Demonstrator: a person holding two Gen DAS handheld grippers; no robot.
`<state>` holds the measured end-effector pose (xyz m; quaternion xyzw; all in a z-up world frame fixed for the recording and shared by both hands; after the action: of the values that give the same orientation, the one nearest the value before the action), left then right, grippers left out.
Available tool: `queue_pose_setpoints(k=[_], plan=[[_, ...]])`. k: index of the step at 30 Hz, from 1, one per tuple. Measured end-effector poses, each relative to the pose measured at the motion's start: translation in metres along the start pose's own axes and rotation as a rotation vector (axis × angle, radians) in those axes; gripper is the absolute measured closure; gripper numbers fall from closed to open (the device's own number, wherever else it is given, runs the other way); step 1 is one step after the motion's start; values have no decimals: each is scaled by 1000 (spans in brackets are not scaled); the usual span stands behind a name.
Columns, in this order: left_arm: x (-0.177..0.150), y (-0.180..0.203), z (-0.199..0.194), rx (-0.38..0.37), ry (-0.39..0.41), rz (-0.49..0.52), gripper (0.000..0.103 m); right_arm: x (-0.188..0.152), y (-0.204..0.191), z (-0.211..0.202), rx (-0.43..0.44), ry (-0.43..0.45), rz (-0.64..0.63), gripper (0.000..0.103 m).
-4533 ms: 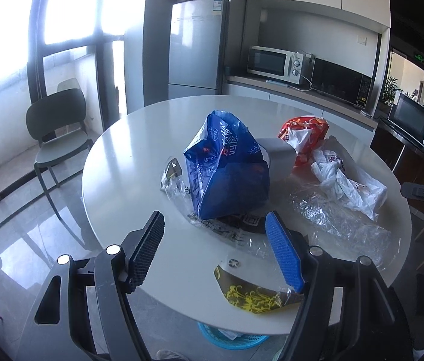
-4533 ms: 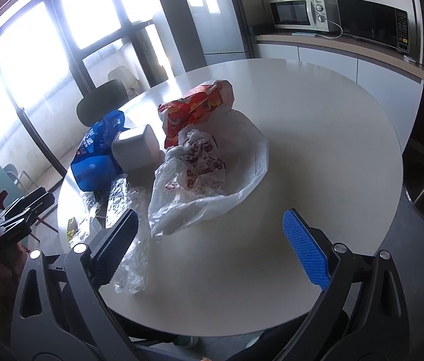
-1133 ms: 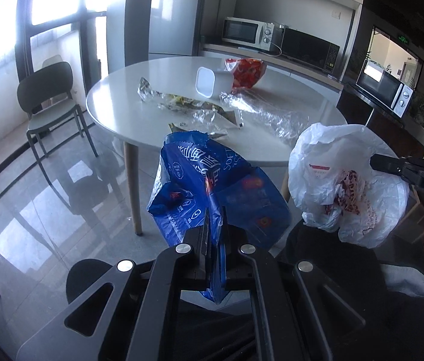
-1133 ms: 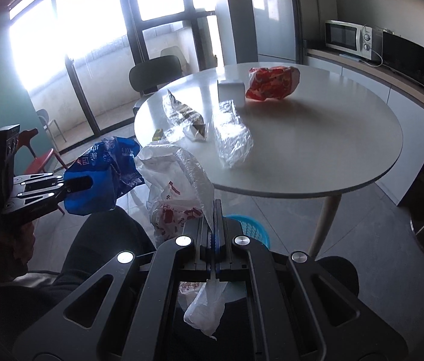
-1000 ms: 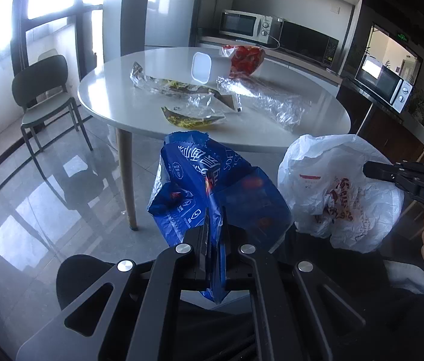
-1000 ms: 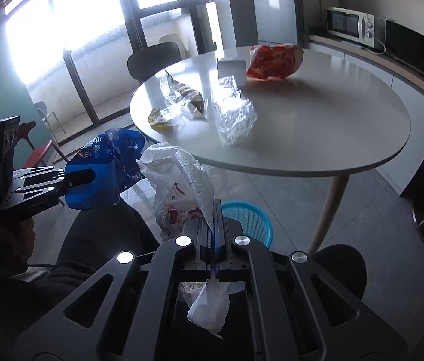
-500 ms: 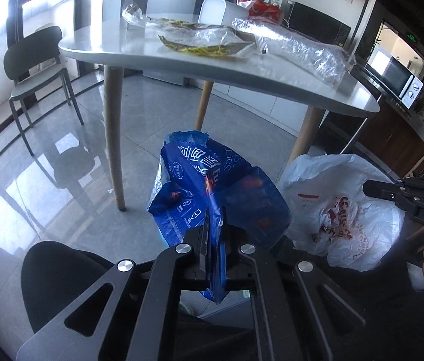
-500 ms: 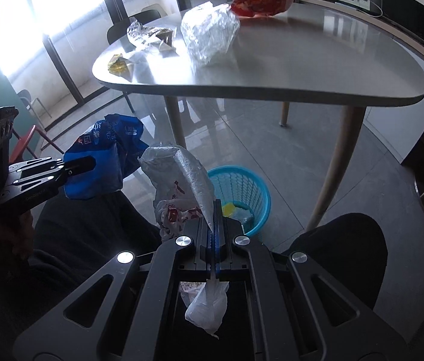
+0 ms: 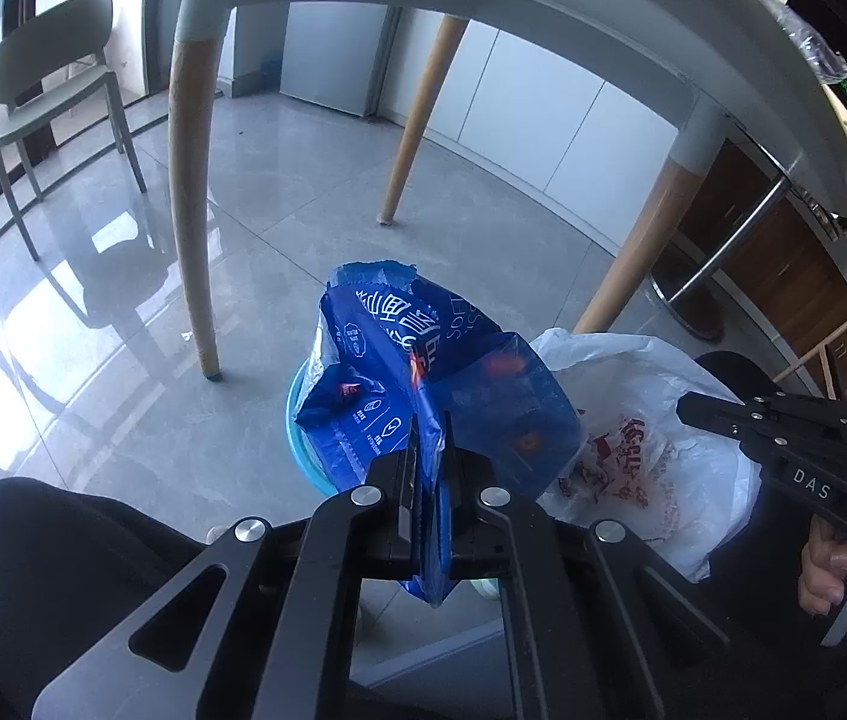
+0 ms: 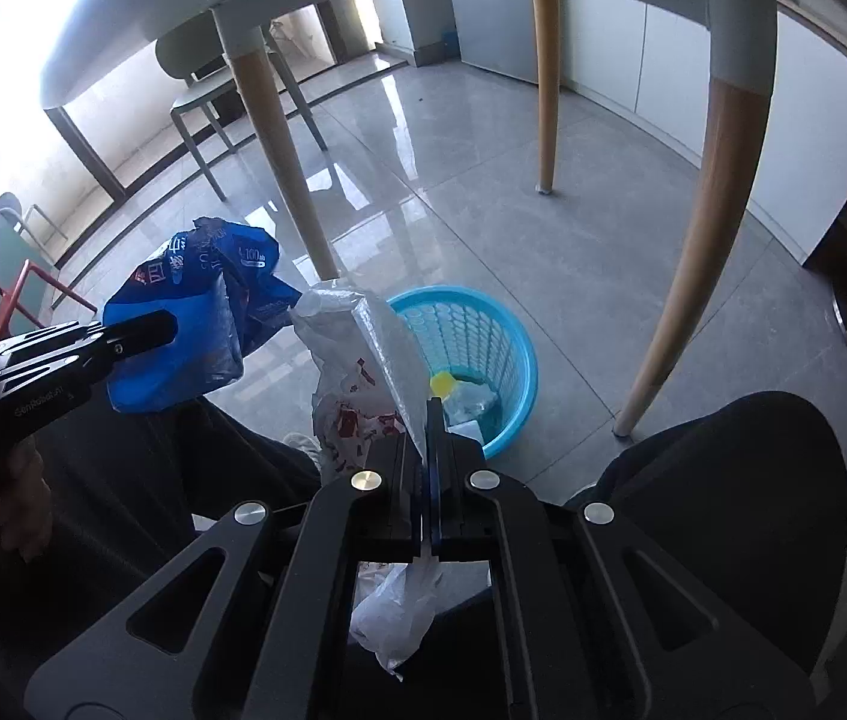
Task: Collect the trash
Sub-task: 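Carry the blue bag and white bag down over the wastebasket with both tools, then open both tools to drop the bags into the wastebasket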
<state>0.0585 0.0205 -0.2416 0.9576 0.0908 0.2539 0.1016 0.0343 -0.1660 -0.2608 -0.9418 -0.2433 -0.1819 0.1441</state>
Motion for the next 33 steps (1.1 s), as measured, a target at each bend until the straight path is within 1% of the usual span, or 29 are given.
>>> queue_pose_setpoints(k=[3,6,8,10,12,15,18,21,27,30,33], plan=[[3,1,13,28,-4,11,101,3,3,21,-9,-43,21,102],[4,-6,30,4,-30,-20,101,7,4,42,-16,-93,52,102],[5,-9,42,-22,-62,-44,101,10,6,54,-24,-108,74,102],[10,-11,49,-42,-72,-59,101,13,9,65,-22,-120,94,102],[13,-11,56,-40,-67,-51,101,15,12,79,-18,-137,116,102],[15,-10,69,-32,-81,-47,101,16,18,96,-22,-160,141,102],[19,-13,79,-26,-97,-62,101,19,22,116,-31,-181,149,102],[24,-18,86,-25,-99,-78,101,23,27,135,-18,-207,181,102],[29,-24,109,-16,-140,-90,101,29,47,173,-34,-229,257,102],[30,-24,120,-10,-165,-81,101,32,56,189,-59,-236,279,102],[33,-24,130,-5,-181,-71,101,36,66,203,-64,-241,320,102]])
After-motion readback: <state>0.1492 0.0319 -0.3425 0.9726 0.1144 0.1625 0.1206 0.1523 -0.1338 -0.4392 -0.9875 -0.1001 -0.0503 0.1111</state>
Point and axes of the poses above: each gripper's, at about its wrist camera, not at the fingertips, and z roughly the way its jaws point, y to its right, x to its top, the point moved 4 cm from there along z, roughly the way its jaws point, and after that the axes turned 4 degrees about -y, right-handed, at the moved point
